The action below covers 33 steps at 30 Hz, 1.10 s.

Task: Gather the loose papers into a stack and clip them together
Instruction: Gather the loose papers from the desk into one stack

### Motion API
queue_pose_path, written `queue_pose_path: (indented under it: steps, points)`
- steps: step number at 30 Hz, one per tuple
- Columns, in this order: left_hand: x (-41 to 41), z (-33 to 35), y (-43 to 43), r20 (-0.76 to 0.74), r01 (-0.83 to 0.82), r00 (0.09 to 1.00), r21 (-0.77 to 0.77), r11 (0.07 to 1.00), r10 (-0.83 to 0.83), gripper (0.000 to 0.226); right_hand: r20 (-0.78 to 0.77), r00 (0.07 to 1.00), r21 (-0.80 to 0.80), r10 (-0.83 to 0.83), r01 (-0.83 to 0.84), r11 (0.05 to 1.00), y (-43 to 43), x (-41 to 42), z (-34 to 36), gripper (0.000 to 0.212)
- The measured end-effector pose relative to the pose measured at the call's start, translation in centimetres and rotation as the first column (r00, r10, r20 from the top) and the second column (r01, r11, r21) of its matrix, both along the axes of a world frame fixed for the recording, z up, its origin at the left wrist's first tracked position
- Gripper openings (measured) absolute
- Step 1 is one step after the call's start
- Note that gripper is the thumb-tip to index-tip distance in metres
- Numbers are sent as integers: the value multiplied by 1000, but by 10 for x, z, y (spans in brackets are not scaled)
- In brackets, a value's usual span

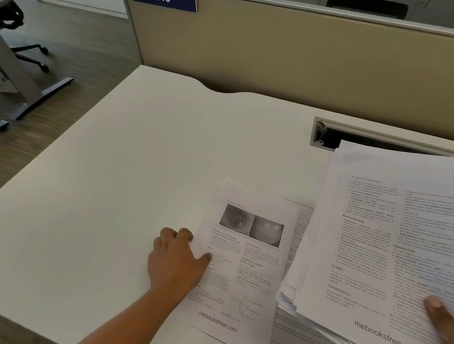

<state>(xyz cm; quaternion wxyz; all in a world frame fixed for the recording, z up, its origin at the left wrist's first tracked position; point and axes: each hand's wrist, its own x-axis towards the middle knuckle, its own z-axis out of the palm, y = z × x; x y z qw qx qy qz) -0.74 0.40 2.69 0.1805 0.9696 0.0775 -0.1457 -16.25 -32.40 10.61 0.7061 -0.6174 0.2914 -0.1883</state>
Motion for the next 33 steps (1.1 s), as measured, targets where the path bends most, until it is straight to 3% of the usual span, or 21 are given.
queue_pose_path:
  steps: [3, 7, 11, 15, 17, 23, 28, 30, 33]
  points:
    - [0, -1, -6, 0, 8, 1000, 58, 998, -8, 86, -27, 999, -41, -46, 45, 998, -5, -6, -7, 28]
    - [4, 2, -11, -54, -68, 997, -110, 992, 63, 88, -22, 999, -49, -38, 37, 998, -5, -4, -3, 44]
    - [9, 7, -12, -89, -95, 993, -205, 974, 78, 65, -40, 999, -44, -21, 19, 999, -3, -7, -7, 42]
    - [13, 8, -9, -69, -31, 997, -140, 990, 21, 24, -66, 993, -46, -99, 96, 994, -5, -14, -13, 17]
    - [15, 9, -7, -68, -22, 998, -194, 981, 8, 14, -91, 989, -58, -118, 113, 992, -9, -18, -18, 29]
    - [22, 27, 18, -27, -22, 1000, -462, 887, 11, 23, -144, 978, -32, -149, 145, 989, -12, -23, -17, 42]
    - [22, 60, 45, -1, -147, 980, -685, 714, 201, 16, -216, 963, -32, -160, 157, 987, -23, -31, -33, 85]
    - [24, 73, 53, -24, -191, 962, -774, 604, 273, 12, -225, 953, -54, -201, 194, 980, -16, -28, -27, 69]
    - [22, 96, 57, -133, -237, 954, -883, 405, 269, 17, -218, 957, -95, -194, 177, 980, -7, -20, -19, 9]
